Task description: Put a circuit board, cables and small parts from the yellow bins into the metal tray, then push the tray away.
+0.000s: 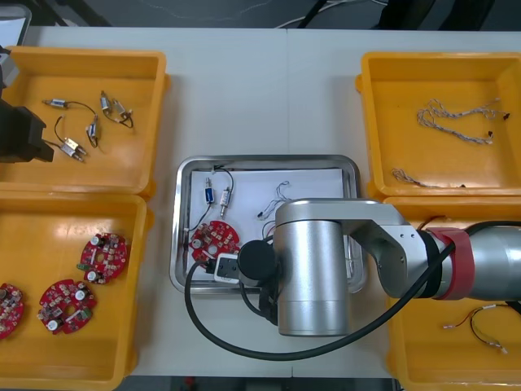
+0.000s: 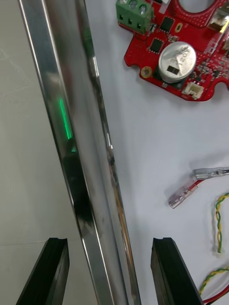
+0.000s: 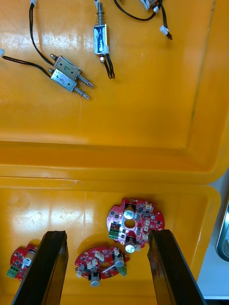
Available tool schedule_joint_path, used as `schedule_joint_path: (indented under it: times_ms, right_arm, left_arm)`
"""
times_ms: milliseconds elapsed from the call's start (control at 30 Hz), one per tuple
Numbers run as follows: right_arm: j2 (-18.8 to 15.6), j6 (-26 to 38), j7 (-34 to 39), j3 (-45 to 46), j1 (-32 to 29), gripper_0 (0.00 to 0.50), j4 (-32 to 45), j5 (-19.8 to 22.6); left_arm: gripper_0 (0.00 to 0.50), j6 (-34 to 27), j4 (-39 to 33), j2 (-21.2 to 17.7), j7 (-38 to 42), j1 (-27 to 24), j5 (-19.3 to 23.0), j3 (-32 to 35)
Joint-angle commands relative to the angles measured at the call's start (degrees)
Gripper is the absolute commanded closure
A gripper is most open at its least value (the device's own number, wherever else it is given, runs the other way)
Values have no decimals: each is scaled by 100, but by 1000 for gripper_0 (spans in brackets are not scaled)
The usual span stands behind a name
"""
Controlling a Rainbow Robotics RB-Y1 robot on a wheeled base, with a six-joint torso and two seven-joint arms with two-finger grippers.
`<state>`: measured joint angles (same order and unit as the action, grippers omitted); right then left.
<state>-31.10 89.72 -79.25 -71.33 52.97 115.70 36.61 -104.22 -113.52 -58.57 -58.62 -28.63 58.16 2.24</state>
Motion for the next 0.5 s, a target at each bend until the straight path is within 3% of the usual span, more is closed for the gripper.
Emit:
schedule_joint_path:
  times_ms: [33, 500]
  right_arm:
    - [139, -103, -258, -171, 196, 0, -29, -110]
    - [394, -112, -398, -250, 179, 0, -355, -234]
  left_arm:
    - [0, -37, -39, -242, -475, 60, -50, 136]
    - [0, -45, -39, -242, -475, 60, -50, 136]
